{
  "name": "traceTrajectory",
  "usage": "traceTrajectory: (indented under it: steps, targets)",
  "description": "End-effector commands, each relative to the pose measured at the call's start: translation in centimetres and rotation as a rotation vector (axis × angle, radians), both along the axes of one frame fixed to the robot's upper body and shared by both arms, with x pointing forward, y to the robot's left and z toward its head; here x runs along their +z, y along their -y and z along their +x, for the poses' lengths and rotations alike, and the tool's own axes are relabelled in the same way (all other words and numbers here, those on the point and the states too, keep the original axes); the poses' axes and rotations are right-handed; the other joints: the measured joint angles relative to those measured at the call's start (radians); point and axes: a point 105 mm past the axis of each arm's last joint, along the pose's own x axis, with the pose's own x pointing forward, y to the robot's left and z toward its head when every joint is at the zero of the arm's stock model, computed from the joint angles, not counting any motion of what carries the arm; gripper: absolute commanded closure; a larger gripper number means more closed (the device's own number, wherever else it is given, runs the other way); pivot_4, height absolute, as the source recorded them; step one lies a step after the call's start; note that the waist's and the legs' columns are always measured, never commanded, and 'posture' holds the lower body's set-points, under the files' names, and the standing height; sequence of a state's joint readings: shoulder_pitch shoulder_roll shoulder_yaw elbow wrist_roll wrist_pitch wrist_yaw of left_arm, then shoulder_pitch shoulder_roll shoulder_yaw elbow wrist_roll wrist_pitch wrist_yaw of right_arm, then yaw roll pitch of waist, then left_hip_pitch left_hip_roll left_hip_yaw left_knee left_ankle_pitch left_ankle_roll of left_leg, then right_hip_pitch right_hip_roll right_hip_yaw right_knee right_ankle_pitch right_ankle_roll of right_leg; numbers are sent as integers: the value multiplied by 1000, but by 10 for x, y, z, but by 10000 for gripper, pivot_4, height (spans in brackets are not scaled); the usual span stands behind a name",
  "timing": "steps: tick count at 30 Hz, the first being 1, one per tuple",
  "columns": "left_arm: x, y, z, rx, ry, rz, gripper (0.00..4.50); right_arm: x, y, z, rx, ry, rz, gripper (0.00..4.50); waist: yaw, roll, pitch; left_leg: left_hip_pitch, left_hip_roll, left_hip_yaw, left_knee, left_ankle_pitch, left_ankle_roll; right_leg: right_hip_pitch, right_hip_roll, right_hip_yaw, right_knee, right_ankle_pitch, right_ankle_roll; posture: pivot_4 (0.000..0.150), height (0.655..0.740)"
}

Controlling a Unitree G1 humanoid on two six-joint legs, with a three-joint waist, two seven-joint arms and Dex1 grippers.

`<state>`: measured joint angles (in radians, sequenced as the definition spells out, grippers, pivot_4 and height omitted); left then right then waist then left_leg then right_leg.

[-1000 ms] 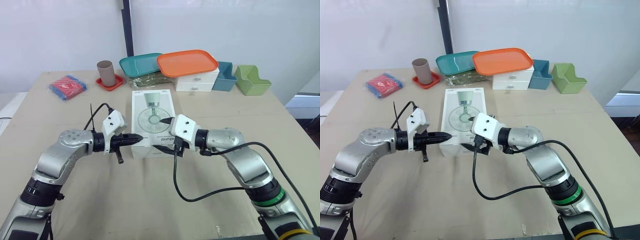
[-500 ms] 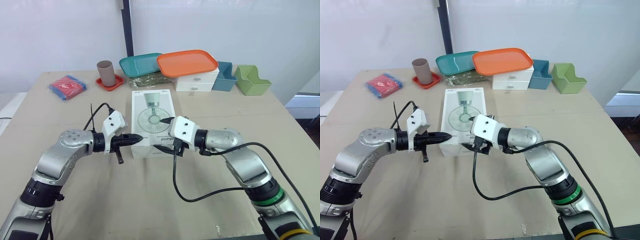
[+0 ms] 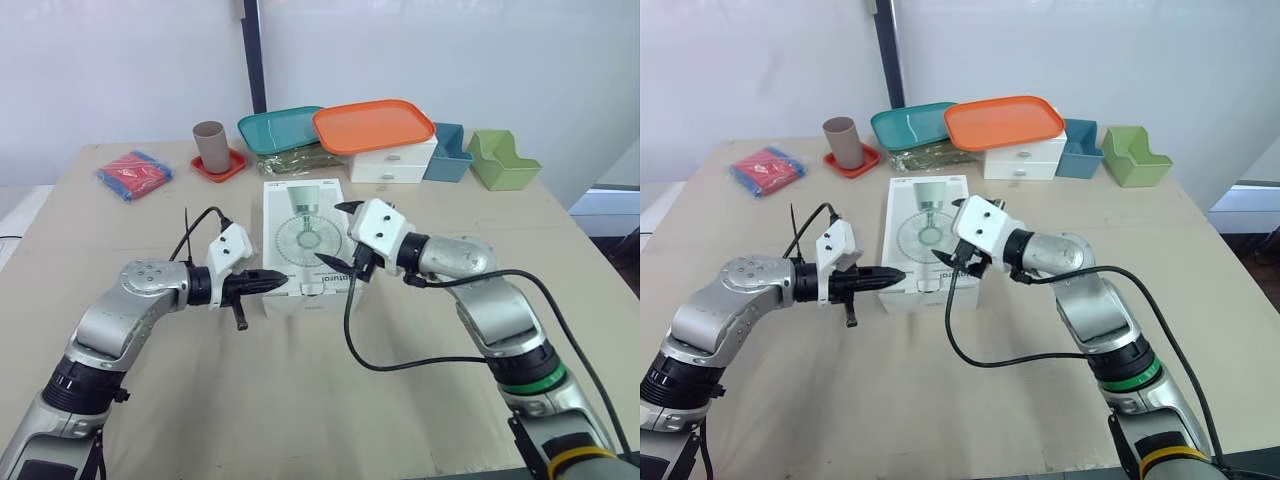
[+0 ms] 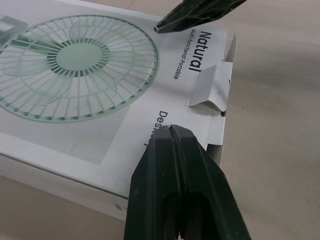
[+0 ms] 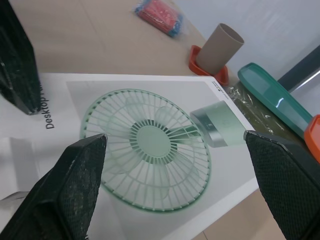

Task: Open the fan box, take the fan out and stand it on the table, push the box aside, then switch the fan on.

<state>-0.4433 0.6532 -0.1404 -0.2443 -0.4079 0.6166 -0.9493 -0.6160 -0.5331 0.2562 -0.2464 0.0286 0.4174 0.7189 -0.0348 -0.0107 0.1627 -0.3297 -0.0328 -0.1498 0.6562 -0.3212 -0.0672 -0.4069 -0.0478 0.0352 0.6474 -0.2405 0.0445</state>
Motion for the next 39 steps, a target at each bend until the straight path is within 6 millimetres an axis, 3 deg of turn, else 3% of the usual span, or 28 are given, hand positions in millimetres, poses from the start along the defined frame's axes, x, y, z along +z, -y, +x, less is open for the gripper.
traceTrajectory:
  steps: [1,10,21,31,39]
  targets:
    - [-15,-2,-1,7,-57,31,44752,20,2,-5,30,25,52,0,0,0,0,0,0,0,0,0,0,0,0,0,0,0,0,1500,7400]
    - [-13,-6,2,25,-44,33,44752,-9,10,-49,236,-202,-40,0,0,0,0,0,0,0,0,-1,3,1,0,0,0,0,0,1500,7400]
    - [-11,-9,4,37,-45,23,44752,-44,16,-79,319,-354,-137,0,0,0,0,1,0,0,0,-1,3,1,0,0,0,0,0,1500,7400]
    - [-10,-10,6,44,-41,22,44752,-59,22,-100,378,-485,-162,0,1,0,-1,0,0,0,0,-1,3,1,0,0,0,0,1,1500,7400]
    - [-10,-7,6,44,-42,13,44752,-86,32,-112,350,-626,-204,0,2,0,-1,0,0,0,0,-1,3,1,0,0,0,0,1,1500,7400]
